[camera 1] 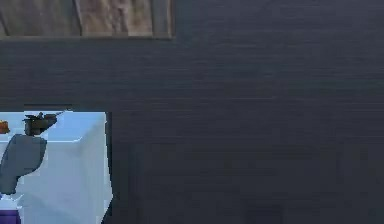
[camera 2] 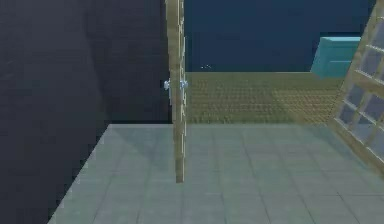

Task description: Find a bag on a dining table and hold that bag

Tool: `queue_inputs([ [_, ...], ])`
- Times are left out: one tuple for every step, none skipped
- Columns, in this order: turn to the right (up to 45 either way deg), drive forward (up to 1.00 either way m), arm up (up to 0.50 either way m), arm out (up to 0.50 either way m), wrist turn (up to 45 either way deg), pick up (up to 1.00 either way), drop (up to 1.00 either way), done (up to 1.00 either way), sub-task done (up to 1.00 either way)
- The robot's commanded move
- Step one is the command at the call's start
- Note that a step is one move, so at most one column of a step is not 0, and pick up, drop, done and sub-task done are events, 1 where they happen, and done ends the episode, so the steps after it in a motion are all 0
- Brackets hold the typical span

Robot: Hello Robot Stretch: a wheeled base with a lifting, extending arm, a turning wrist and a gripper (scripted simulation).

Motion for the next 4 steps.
queue_inputs([
  [45.0, 0.0, 0.0, 0.0, 0.0, 0.0, 0.0, 0.0, 0.0],
  [45.0, 0.0, 0.0, 0.0, 0.0, 0.0, 0.0, 0.0, 0.0],
  [33.0, 0.0, 0.0, 0.0, 0.0, 0.0, 0.0, 0.0, 0.0],
  [0.0, 1.0, 0.0, 0.0, 0.0, 0.0, 0.0, 0.0, 0.0],
])
